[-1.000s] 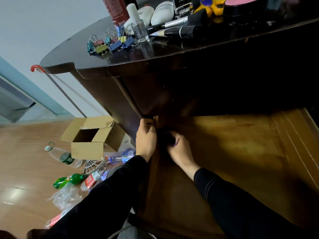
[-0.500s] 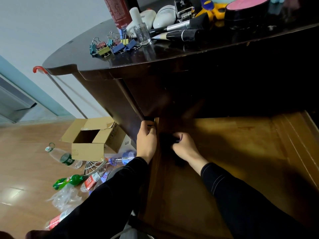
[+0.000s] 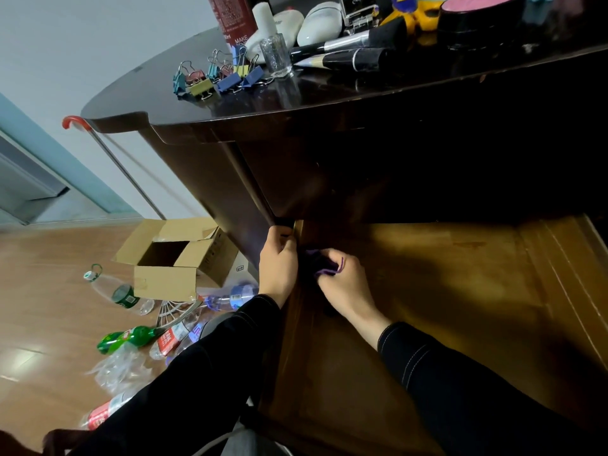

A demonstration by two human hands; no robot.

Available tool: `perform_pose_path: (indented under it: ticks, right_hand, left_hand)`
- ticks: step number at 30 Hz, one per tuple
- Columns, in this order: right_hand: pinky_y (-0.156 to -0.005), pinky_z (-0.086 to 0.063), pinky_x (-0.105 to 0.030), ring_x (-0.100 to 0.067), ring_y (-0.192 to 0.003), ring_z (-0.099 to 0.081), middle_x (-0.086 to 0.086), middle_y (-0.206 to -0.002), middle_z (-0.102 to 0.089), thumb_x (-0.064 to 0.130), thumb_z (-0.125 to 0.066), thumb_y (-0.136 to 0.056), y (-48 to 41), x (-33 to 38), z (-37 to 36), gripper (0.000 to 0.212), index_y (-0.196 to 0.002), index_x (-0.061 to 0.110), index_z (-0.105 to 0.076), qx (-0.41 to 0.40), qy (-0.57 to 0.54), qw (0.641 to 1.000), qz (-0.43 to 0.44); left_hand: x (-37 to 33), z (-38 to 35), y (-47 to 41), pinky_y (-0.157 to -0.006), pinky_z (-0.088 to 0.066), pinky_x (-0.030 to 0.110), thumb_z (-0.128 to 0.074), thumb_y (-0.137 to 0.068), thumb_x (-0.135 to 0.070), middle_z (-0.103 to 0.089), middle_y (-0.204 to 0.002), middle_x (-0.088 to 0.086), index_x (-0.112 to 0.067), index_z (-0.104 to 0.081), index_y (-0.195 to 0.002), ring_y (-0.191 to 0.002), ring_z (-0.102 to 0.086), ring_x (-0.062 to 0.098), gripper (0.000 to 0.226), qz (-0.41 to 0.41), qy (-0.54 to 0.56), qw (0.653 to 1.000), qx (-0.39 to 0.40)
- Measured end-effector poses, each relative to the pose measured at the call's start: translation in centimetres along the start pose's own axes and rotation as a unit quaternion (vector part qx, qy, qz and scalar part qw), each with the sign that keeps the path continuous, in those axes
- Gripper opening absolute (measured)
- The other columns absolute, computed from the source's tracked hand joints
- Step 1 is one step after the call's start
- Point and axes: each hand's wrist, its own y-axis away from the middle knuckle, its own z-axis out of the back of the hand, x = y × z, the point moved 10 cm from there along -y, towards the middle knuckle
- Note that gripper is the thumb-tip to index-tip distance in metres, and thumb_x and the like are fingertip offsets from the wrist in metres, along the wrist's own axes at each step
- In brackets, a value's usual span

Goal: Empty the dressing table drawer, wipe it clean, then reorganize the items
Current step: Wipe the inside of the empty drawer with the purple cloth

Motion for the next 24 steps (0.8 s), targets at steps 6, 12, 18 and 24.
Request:
perform_pose_path:
  ticks: [6,12,18,24]
  right_hand:
    - [-0.054,-0.052,-0.023,-0.013,-0.072,-0.069,0.009,-0.088,-0.075,0.005,-0.066,-0.089,-0.2,-1.7,0.6,0.036,-0.090,0.041,-0.072,0.049,0.071,0.994,-0.070]
    - [-0.065,-0.051,-0.011,0.005,-0.084,-0.068,0.021,-0.091,-0.074,-0.006,-0.060,-0.083,0.5,0.6,0.0,0.056,-0.091,0.049,-0.071,0.013,0.005,1.000,0.013]
    - [-0.067,-0.058,-0.026,-0.011,-0.083,-0.070,0.012,-0.088,-0.074,0.005,-0.066,-0.085,0.2,-1.5,0.4,0.033,-0.098,0.035,-0.072,0.027,0.077,0.996,-0.045]
    - [-0.071,-0.054,-0.014,0.001,-0.089,-0.068,0.017,-0.095,-0.073,0.001,-0.063,-0.084,2.0,-0.5,-0.6,0.040,-0.100,0.037,-0.071,-0.011,0.022,1.000,-0.006]
  left_hand:
    - [-0.1,0.1,0.2,-0.078,-0.046,0.034,-0.045,-0.081,-0.030,-0.063,-0.089,-0.014,-0.027,-0.058,-0.099,-0.086,-0.057,0.008,0.022,0.002,-0.006,1.000,0.000]
    - [0.0,-0.1,0.1,-0.083,-0.046,0.039,-0.045,-0.085,-0.025,-0.062,-0.088,-0.013,-0.029,-0.057,-0.095,-0.088,-0.058,0.016,0.016,0.009,0.001,1.000,0.003]
    - [0.3,0.2,0.1,-0.085,-0.047,0.039,-0.042,-0.081,-0.026,-0.063,-0.089,-0.012,-0.027,-0.059,-0.095,-0.088,-0.057,0.016,0.023,0.012,0.009,1.000,-0.001]
    - [0.5,0.2,-0.3,-0.085,-0.047,0.041,-0.042,-0.081,-0.023,-0.063,-0.083,-0.012,-0.028,-0.060,-0.088,-0.087,-0.057,0.016,0.021,0.009,0.020,1.000,-0.009]
